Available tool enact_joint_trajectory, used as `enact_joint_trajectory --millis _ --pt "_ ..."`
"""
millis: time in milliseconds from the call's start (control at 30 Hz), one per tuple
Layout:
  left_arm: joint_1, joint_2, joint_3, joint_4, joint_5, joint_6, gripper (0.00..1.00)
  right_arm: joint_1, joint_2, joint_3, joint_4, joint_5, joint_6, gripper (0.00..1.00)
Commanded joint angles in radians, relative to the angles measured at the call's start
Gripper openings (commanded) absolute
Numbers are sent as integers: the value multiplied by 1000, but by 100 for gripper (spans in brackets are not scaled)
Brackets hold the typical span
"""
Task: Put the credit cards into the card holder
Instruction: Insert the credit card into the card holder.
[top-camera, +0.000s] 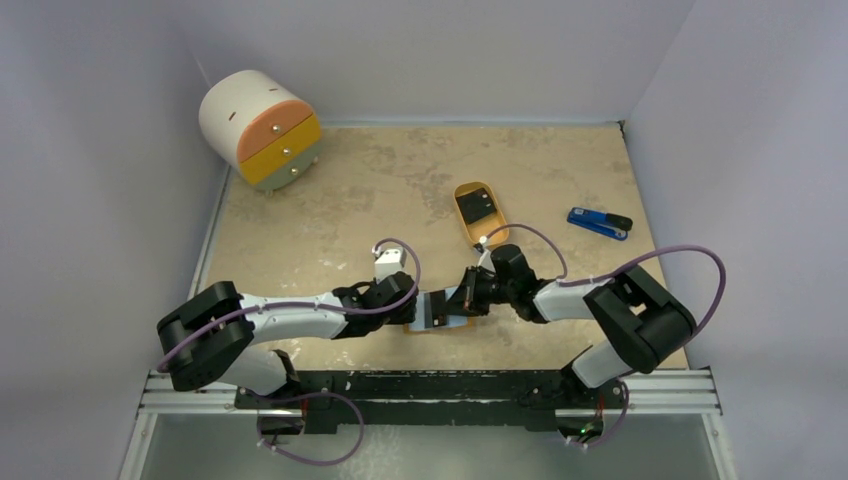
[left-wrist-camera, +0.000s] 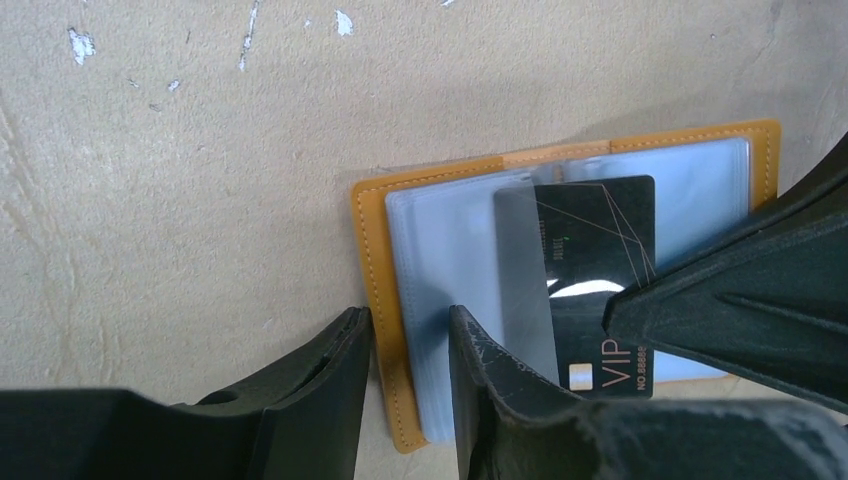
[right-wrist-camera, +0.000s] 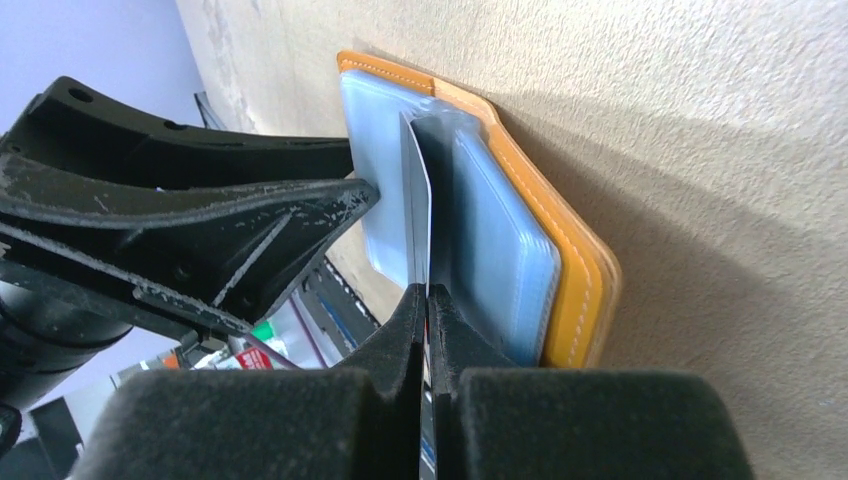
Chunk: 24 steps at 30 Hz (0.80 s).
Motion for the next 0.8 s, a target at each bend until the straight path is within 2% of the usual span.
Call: enact_joint_trajectory --millis 0,100,433,600,633,767 --pt "-1 2 -13 4 -22 -16 30 6 2 -5 -71 -57 -44 0" --pt "-1 5 -27 18 -16 -19 27 7 16 -13 -61 -57 -47 0" --pt "-1 21 -31 67 23 -22 25 15 61 66 -4 -16 -9 0" --pt "-1 -25 -30 37 10 -23 33 16 28 67 -4 1 0 0" --pt "-1 -36 -31 28 5 -23 36 16 21 66 -6 3 2 3" --pt "-1 -76 -38 9 -7 -30 44 16 -6 55 -22 10 4 26"
